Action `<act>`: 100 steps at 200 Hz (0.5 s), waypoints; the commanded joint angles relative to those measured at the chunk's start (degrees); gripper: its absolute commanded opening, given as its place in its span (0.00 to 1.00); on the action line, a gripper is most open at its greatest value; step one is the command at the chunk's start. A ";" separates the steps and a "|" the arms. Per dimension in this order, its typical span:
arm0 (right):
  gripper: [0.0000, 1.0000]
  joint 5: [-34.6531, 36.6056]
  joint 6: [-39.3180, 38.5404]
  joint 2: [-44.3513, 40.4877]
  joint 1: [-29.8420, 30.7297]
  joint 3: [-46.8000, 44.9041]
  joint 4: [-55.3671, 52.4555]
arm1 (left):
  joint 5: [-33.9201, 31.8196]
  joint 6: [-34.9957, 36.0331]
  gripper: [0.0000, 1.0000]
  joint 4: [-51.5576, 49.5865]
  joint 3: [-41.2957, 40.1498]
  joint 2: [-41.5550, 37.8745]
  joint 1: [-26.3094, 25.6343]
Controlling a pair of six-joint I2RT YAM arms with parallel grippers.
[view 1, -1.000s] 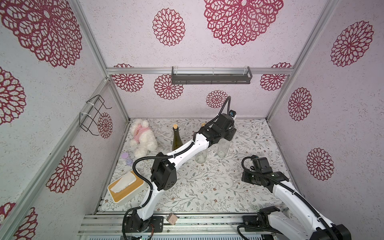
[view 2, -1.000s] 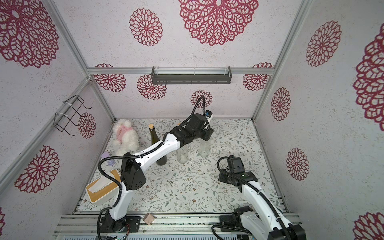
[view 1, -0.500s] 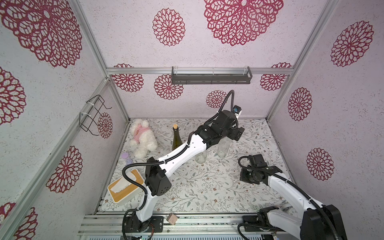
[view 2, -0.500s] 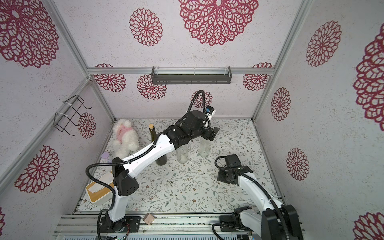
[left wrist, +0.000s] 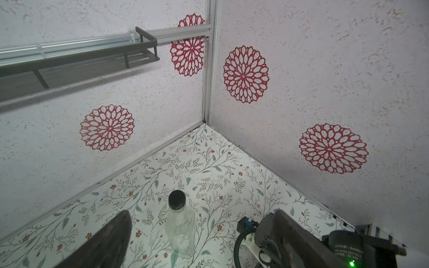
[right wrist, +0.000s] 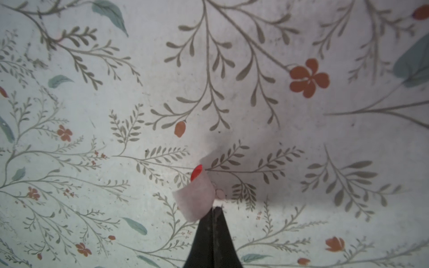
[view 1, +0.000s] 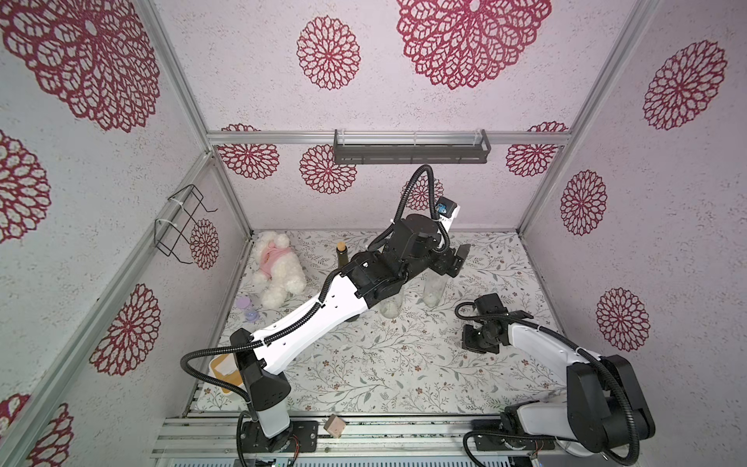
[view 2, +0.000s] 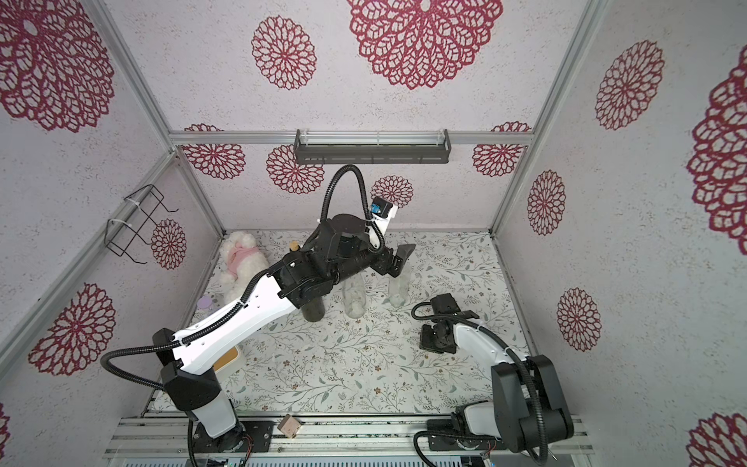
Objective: Remove the label from the bottle
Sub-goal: Place the label at the center of the board.
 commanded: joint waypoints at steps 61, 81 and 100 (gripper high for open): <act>0.00 -1.12 -1.14 2.19 -0.29 1.63 3.27 | -1.76 0.27 0.97 1.69 -3.07 -1.96 0.40; 0.00 -1.31 -1.27 2.68 -0.31 1.62 3.87 | -1.51 0.20 0.98 1.75 -3.18 -1.74 0.50; 0.00 -1.65 -1.37 3.14 -0.26 1.55 4.42 | -1.31 0.10 0.98 1.78 -3.15 -1.61 0.59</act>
